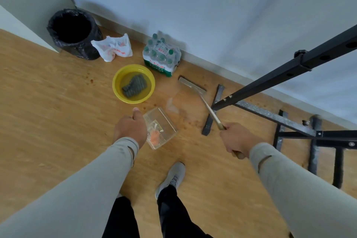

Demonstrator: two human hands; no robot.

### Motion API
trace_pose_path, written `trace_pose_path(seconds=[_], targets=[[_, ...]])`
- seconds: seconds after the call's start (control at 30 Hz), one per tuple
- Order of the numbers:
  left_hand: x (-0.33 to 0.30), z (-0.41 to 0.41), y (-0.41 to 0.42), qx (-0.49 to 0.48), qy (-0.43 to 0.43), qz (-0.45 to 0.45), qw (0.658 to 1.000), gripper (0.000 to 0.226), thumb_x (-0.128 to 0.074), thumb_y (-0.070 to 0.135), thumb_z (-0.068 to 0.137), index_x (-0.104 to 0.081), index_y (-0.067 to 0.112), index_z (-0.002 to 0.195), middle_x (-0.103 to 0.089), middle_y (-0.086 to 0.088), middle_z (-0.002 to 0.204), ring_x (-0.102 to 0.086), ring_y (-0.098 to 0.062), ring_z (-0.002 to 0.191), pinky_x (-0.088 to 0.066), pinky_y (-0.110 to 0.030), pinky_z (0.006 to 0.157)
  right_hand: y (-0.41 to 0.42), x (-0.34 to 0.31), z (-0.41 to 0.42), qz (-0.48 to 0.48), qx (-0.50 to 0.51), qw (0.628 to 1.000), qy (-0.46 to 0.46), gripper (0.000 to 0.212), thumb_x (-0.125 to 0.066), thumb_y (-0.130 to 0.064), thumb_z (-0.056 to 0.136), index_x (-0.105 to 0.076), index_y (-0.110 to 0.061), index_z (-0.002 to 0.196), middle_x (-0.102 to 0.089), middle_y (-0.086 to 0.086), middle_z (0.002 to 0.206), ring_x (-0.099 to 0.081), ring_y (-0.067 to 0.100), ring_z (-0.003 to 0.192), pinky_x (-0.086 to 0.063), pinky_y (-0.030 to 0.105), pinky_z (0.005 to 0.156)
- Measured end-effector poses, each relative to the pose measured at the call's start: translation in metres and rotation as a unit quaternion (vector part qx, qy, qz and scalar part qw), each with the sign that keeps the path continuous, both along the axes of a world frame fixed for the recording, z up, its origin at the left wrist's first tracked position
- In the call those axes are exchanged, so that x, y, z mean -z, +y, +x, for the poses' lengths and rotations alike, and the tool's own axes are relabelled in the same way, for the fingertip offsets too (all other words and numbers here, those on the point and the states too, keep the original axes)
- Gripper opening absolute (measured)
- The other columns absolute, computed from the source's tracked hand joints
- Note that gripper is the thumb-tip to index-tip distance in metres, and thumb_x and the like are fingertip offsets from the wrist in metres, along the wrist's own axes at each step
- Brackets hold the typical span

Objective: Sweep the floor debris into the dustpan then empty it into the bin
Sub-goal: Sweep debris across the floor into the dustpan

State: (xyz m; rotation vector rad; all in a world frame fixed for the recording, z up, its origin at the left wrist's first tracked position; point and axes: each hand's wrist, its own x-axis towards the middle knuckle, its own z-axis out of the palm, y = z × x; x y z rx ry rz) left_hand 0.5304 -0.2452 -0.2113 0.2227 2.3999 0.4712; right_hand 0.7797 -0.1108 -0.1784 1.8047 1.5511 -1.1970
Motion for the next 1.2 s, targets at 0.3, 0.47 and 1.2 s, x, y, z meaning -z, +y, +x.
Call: trace_pose_path(seconds=[0.3,0.47,1.2], targets=[[0.000,-0.008,0.003,-0.009,-0.019,-0.008,1.000,0.072,-0.028,0.063,0.103,-0.071,0.005,0.100,-0.073,-0.021,0.103,-0.068,-0.045,0.094,-0.057,-0.054,0.089,-0.038,0.023,0.018,-0.007,-0.279,0.953,-0.120,0.059,-0.036,-0.014,0.096,-0.037,-0.031,0.152,-0.056,-0.006,0.090,-0.057,0.012,0.069,-0.046,0.029,0.053],[-0.014,-0.005,-0.004,0.002,-0.020,-0.017,1.000,0.072,-0.026,0.062,0.104,-0.071,0.005,0.101,-0.073,-0.021,0.104,-0.066,-0.043,0.093,-0.055,-0.051,0.086,-0.068,-0.008,0.085,-0.032,-0.288,0.938,-0.188,0.074,-0.035,-0.011,0.095,-0.019,-0.048,0.157,-0.062,-0.007,0.086,-0.066,0.012,0.068,-0.052,0.027,0.051],[-0.016,-0.082,-0.088,0.078,-0.006,-0.021,0.997,0.075,-0.025,0.060,0.106,-0.069,0.007,0.077,-0.072,-0.019,0.079,-0.067,-0.041,0.074,-0.060,-0.054,0.080,-0.134,0.002,-0.033,-0.099,0.007,0.995,-0.010,0.005,-0.050,-0.005,0.092,-0.053,-0.006,0.096,-0.057,0.010,0.072,-0.056,0.024,0.058,-0.053,0.034,0.059]])
